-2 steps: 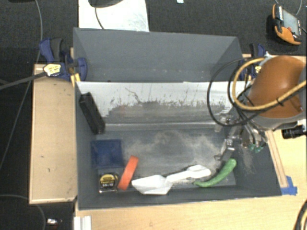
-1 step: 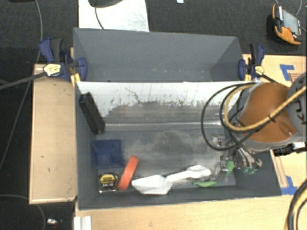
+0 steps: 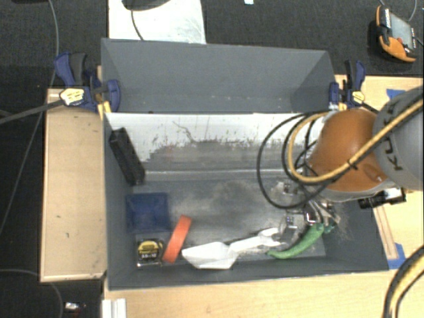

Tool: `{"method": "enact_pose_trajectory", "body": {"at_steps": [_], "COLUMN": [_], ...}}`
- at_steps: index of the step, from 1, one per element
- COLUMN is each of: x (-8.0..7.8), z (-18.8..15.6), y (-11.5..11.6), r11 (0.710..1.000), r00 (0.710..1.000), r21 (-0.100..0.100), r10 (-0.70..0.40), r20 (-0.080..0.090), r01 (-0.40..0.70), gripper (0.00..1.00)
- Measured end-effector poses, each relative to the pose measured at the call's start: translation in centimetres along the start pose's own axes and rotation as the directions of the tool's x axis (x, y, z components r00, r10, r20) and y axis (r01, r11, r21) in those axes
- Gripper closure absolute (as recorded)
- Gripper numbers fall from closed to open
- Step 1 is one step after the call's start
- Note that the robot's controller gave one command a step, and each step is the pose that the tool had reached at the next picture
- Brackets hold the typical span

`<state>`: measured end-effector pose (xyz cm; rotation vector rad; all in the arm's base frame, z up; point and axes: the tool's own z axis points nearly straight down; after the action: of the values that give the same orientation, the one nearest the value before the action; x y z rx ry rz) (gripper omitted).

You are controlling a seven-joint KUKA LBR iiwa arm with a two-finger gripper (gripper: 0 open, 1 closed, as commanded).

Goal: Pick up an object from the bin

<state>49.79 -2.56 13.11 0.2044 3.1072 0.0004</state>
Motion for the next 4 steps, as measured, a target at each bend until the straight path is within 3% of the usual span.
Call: {"method": "enact_pose_trajectory", "body": {"at_steps": [1, 3, 4], "x": [0.49, -0.20, 0.22], "z": [5.91, 6.00, 6.00], "y": [-1.87, -1.98, -1.00], "r11": [0.998, 0.998, 0.997], "r00": [0.998, 0.998, 0.997], "r21": [0.002, 0.002, 0.001], "r10": [0.066, 0.065, 0.079], "r20": [-0.020, -0.009, -0.006], "r01": [-0.066, -0.065, -0.079], "gripper": [0.00, 0.00, 0.00]}}
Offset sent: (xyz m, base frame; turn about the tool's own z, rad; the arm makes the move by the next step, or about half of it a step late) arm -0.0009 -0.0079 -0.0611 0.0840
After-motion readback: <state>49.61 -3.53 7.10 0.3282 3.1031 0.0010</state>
